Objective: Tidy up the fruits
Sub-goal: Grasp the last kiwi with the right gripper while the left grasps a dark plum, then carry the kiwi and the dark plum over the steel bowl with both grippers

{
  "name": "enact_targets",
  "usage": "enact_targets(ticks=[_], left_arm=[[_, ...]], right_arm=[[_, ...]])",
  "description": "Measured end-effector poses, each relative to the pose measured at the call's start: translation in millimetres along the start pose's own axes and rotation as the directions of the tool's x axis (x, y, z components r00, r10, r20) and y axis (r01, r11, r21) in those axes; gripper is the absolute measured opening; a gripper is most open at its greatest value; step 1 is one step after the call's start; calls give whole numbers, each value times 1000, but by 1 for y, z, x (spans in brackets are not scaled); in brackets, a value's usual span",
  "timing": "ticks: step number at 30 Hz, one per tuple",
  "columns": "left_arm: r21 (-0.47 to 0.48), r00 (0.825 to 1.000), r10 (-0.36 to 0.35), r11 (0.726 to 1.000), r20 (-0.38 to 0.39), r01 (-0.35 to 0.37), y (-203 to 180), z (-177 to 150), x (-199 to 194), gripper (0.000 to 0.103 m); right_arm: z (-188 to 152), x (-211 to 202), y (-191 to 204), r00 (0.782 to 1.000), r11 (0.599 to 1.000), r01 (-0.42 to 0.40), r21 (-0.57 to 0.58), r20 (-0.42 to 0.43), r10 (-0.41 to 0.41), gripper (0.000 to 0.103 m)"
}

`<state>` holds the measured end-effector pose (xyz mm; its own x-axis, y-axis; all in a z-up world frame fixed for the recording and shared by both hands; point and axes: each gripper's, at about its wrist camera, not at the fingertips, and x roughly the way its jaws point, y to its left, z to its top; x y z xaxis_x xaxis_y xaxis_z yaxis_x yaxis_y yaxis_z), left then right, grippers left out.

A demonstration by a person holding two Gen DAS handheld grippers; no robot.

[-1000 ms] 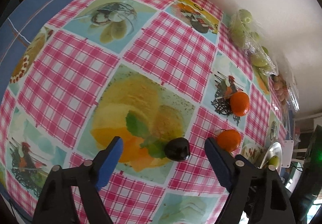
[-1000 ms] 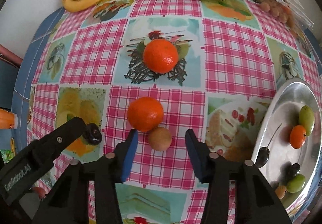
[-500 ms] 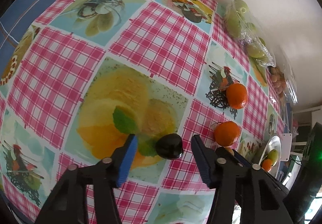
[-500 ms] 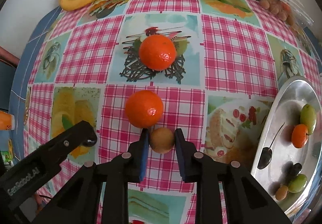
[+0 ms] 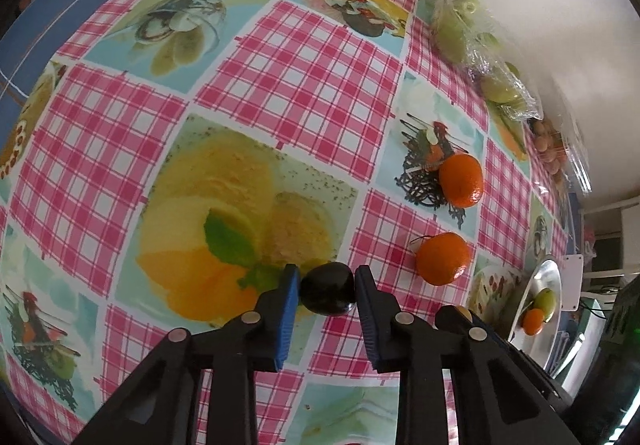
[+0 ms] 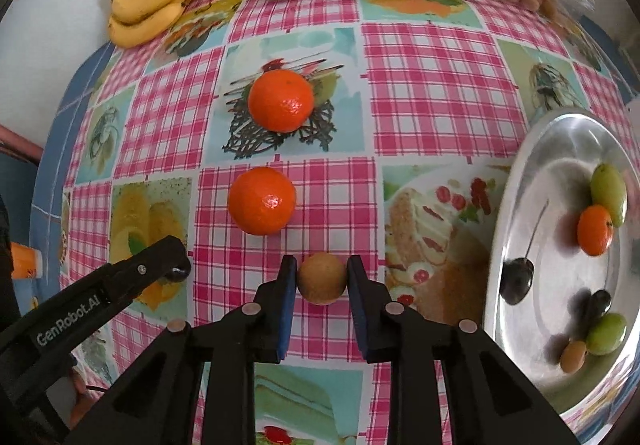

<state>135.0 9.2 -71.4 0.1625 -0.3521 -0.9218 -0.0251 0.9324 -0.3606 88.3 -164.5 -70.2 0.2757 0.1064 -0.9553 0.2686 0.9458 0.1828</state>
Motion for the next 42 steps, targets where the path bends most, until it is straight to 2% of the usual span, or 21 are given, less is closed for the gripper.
enact_targets(ticks=[5,9,17,28,36,42], left_arm=[[9,1000,7,1000,28,-7,-5,1,-9,30],[22,999,8,1000,53,-9,-10,0,-20,30],[43,994,11,999,110,-16,-20,-3,-40,30],[50,992,45,997,117,-51,-30,-9,-39,30],[119,990,29,992,135,-45,-60,-18,-44,30],[199,989,21,979,144,-50,-91,-30,-47,30]], right_arm=[[-9,-9,-15,999,999,-35,24,19,35,26],[-11,-16,-24,999,998,-38,51,20,37,26],[-8,-48,-29,997,998,-27,51,76,23,26],[-8,-65,-44,994,998,-31,61,106,24,26],[-9,-82,-62,989,996,-30,89,150,16,26],[-12,-91,-92,986,987,-21,157,167,-6,26]])
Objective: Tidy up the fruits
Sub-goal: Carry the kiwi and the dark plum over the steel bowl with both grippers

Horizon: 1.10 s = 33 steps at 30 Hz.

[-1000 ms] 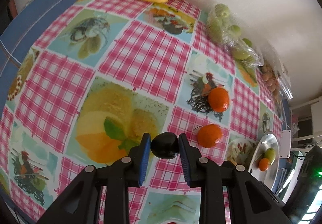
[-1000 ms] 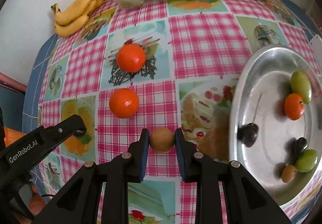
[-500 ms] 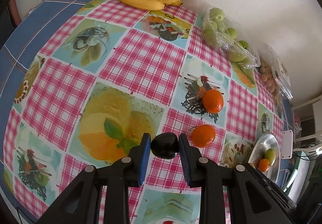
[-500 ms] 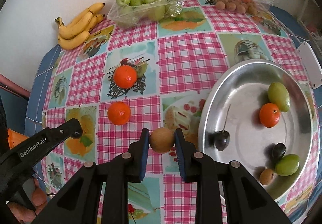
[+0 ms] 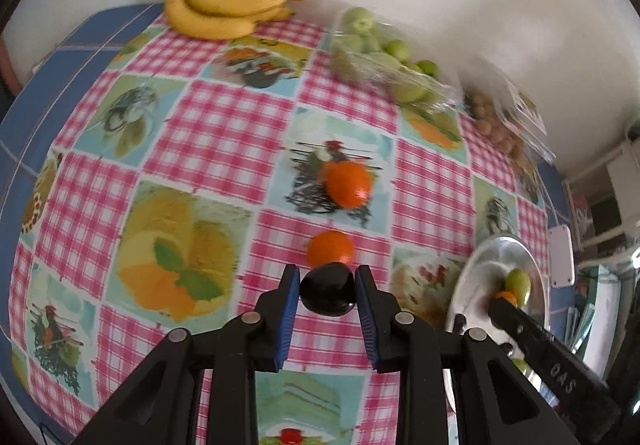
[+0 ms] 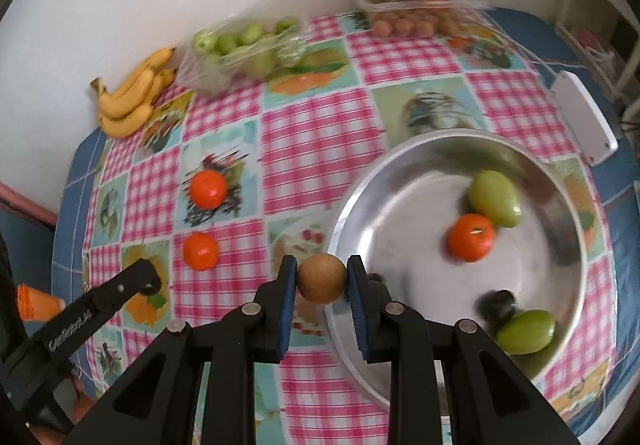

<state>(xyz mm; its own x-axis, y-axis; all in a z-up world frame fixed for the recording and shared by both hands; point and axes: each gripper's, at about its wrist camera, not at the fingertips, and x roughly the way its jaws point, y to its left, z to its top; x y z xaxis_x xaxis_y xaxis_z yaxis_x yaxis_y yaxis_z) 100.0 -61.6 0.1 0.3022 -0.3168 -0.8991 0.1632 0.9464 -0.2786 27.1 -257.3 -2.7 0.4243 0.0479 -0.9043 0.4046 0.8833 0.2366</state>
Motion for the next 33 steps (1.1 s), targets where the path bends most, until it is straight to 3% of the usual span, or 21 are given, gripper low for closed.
enact_targets(ticks=[10,19,33], left_arm=[[200,999,-6,980,-32,13,-70,-25,9,30],[376,997,-20,925,-72,45,-125,-58,21,30],[461,997,-18,886,-74,50,-148,-78,34,30]], right_arm=[[4,-5,-76,999,982,42,182,-5,-42,27],[-1,-16,-141,995,941,94,324,-13,-95,27],[-7,1,-147,995,938,92,334,-59,-77,27]])
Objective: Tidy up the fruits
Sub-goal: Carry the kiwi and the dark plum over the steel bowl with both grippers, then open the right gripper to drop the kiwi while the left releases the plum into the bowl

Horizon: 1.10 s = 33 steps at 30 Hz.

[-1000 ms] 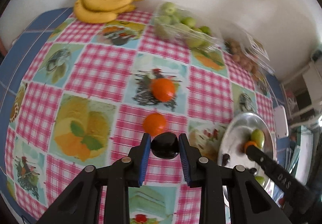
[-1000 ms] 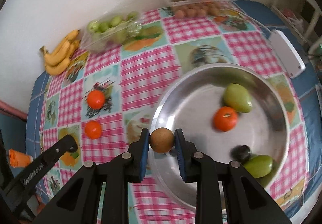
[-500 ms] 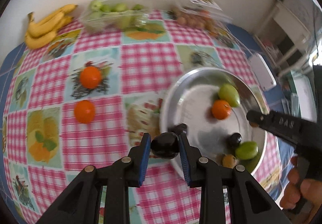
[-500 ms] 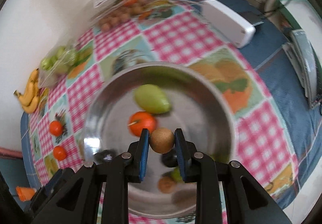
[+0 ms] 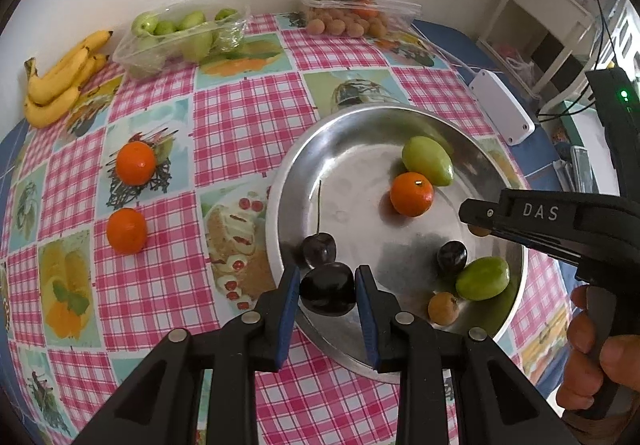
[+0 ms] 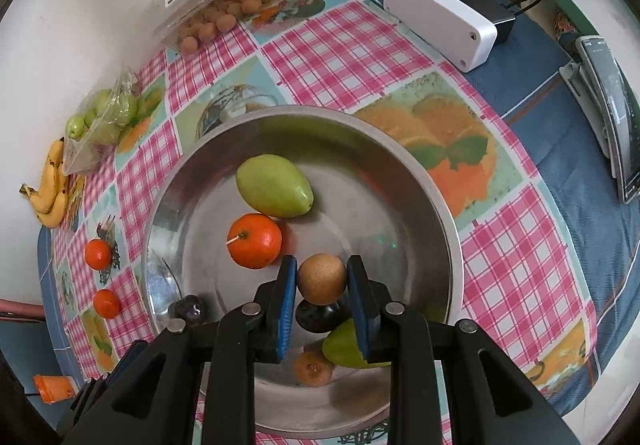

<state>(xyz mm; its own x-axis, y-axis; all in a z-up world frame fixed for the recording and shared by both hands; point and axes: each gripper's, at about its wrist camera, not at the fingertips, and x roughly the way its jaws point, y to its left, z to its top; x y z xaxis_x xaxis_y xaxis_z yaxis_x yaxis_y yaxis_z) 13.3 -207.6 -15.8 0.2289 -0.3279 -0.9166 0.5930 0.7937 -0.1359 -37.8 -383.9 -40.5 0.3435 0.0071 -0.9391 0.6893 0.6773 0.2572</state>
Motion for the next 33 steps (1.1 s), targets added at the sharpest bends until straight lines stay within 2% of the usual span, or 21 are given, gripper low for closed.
enact_targets(ticks=[20,26,28,33], left_arm=[[18,1000,8,1000,-26,-8,-6,-2,14,32],[20,1000,5,1000,-24,-5,-6,-2,13,34],[20,1000,5,1000,-24,-4,-6,-2,13,39],[16,1000,0,1000,-20,0,-5,-2,11,39]], right_arm=[[0,10,2,999,1000,17,-4,-32,-17,27],[-1,9,1,999,1000,21,5,-31,-21,36],[0,8,1,999,1000,22,3,-30,-22,36],[0,3,2,1000,1000,26,0,-15,-26,37]])
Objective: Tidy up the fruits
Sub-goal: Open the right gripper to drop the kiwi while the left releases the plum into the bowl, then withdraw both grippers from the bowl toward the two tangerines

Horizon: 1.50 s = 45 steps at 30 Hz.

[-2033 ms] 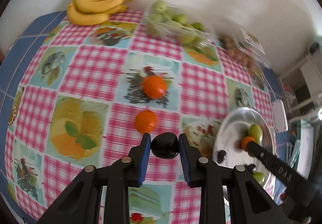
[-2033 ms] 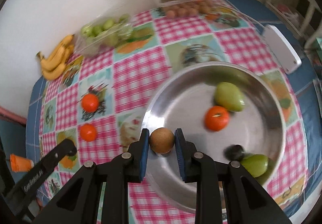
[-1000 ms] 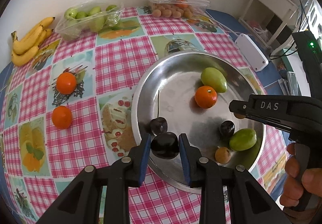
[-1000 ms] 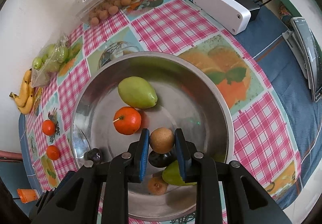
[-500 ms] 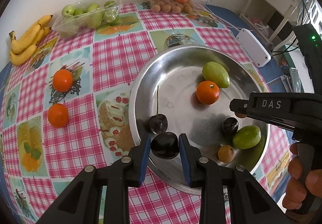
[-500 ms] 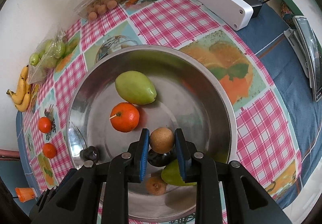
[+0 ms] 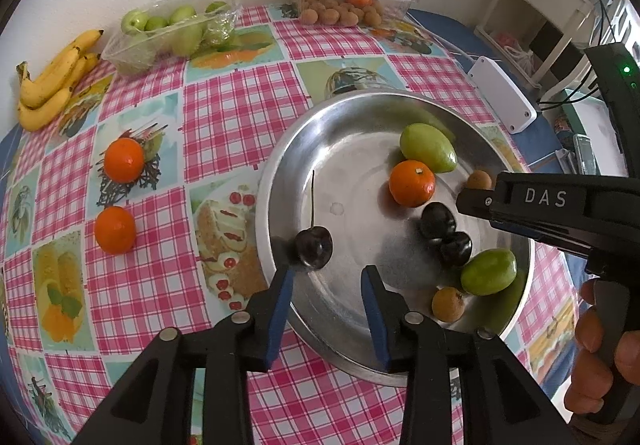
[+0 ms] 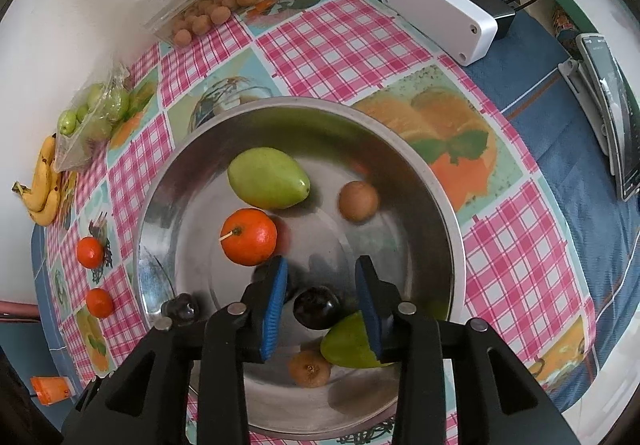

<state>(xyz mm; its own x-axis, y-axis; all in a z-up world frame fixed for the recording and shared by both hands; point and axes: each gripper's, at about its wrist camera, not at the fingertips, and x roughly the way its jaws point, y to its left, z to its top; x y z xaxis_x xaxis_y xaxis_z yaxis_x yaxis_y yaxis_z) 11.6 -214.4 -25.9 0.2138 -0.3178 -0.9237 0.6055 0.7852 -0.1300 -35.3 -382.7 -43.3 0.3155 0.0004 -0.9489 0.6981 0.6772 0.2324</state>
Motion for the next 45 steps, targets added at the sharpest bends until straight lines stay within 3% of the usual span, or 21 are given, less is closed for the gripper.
enact_targets(ticks=[10,12,14,23,29,30,33,34,36,44,45], left_arm=[[-68,1000,-3,998,5,3,20,4,-10,42],[-104,1000,16,994,6,-15,31,6,-13,42],[-139,999,50,989,6,-49,43,7,-16,42],[-319,992,125,941,8,-116,102,3,-29,45],[-359,992,126,926,-1,-118,115,2,-28,49],[-359,992,128,925,-6,-121,116,2,-27,51],[-364,989,146,920,-22,-144,117,1,-25,71],[-364,988,153,919,-28,-152,118,1,-24,73],[-361,985,168,917,-40,-171,118,-1,-23,79],[-394,982,177,900,-64,-188,127,-5,-18,93],[-398,982,178,898,-68,-190,127,-5,-18,93]], right_arm=[[1,-13,10,999,999,11,-39,41,-9,37],[0,-16,16,998,998,15,-56,56,-12,43],[-2,-20,24,997,996,22,-84,72,-16,51],[-12,-23,55,996,984,28,-177,86,-12,51],[-19,-18,68,997,973,42,-225,79,-25,51],[-20,-17,68,997,973,44,-228,76,-27,51],[-20,-15,69,997,970,57,-236,72,-41,53],[-20,-14,69,996,970,61,-236,71,-45,57],[-20,-13,68,997,971,61,-230,70,-46,76],[-19,-9,64,997,974,64,-216,55,-53,77],[-19,-8,64,997,974,64,-216,54,-54,82]])
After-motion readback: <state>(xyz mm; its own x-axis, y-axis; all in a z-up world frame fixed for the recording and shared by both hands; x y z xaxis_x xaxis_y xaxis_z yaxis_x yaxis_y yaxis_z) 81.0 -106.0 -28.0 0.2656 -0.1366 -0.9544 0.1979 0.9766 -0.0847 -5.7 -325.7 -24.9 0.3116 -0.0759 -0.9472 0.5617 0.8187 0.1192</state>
